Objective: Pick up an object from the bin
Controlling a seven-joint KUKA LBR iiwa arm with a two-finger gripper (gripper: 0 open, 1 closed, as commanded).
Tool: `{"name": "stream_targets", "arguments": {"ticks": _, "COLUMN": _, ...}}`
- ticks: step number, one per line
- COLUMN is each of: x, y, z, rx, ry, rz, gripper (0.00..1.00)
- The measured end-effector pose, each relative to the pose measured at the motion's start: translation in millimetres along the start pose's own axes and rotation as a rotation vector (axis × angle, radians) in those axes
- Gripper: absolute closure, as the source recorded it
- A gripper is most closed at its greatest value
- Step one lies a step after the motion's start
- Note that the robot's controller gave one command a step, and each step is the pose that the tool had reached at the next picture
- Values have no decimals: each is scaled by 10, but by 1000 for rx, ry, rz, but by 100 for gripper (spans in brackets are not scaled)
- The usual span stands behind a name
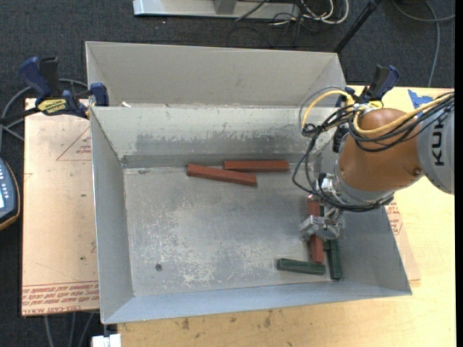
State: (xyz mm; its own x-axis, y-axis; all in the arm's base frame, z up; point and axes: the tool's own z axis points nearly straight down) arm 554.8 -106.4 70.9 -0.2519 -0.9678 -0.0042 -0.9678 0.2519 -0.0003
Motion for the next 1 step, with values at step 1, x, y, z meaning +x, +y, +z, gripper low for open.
{"name": "stream_targets", "arguments": {"ticks": 1, "x": -716, "y": -247, "z": -1696, "rx": 11, "ry": -2, "rz": 16, "gripper": 100}}
